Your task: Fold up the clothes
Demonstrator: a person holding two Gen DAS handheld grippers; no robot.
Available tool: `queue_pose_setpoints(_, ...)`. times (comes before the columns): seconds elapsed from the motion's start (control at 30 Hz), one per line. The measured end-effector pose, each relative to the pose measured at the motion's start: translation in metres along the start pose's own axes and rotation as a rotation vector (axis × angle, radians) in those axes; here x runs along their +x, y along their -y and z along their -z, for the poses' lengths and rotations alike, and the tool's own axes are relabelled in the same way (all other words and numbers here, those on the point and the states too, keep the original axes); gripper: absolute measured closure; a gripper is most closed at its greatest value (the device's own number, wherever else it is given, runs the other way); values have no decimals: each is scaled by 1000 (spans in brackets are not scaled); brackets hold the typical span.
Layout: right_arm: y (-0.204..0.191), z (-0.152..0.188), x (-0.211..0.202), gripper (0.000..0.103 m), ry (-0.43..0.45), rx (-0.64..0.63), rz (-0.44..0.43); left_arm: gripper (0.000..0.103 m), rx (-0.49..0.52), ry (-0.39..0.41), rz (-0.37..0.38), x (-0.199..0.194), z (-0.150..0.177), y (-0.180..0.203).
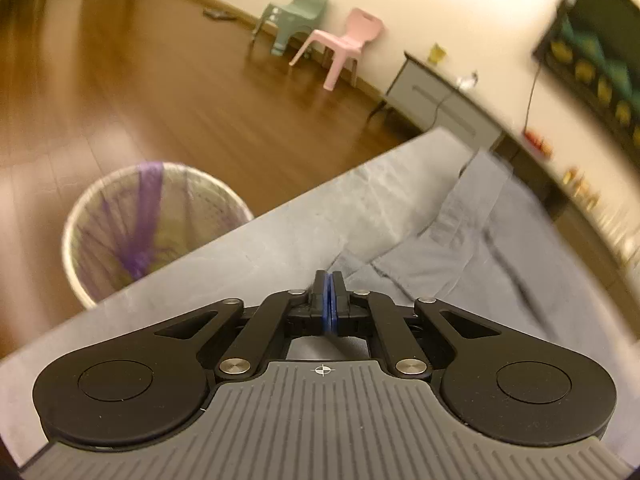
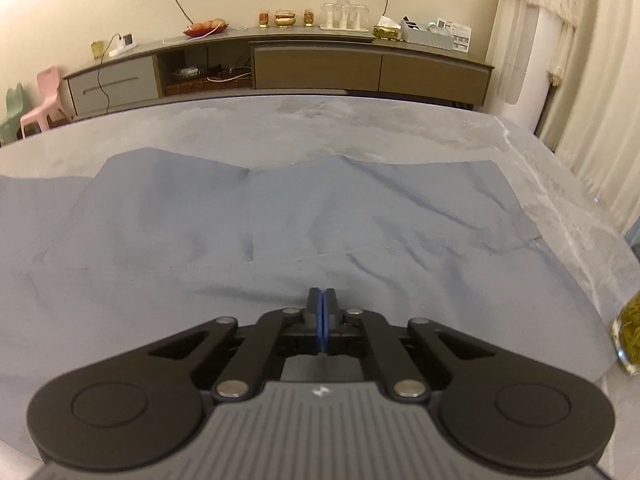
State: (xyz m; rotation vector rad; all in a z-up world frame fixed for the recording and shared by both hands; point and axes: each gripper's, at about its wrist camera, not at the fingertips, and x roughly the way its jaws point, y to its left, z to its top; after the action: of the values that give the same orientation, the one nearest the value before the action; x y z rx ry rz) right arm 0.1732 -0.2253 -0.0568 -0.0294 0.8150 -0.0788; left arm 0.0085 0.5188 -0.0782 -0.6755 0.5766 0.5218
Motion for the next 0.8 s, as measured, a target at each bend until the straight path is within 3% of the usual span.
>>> queue_pose_setpoints(0.07, -7, -3, -1, 99, -5, -29, 37, 77, -33, 20, 12, -9, 0, -6)
queue_pose_setpoints(0.17, -22, -7, -14, 76, 26, -14, 99, 77, -48, 74, 63, -29, 2, -5)
queue_pose_setpoints(0.23, -42, -11, -34, 76, 91, -29, 103, 77, 2, 128, 137, -41, 3, 2)
queue_pose_setpoints(0.3, -71, -10, -55, 69, 130, -50, 36, 76, 65, 114, 246, -41, 7, 13)
queue_pose_setpoints(0.37, -110, -2, -71, 64, 133, -63, -100, 76, 121, 45, 317, -29, 13, 24)
queue_pose_setpoints(0.5, -205, 21, -77, 64, 60, -228, -309, 80, 160, -56, 301, -3, 16, 29)
queue_pose_setpoints(0.53, -222, 25, -75, 63, 43, -265, -321, 86, 154, -64, 298, -1, 15, 26)
queue_pose_setpoints(0.57, -233, 27, -71, 61, 29, -294, -313, 101, 148, -72, 294, 2, 14, 24)
queue_pose_setpoints(0.6, -244, 30, -67, 57, 14, -323, -304, 103, 142, -80, 291, 4, 13, 21)
queue_pose_setpoints(0.7, -235, 26, -59, 35, 1, -273, -277, 103, 124, -105, 281, 12, 10, 13)
queue_pose_setpoints(0.8, -212, 21, -53, 35, -28, -203, -241, 103, 106, -130, 270, 19, 6, 5)
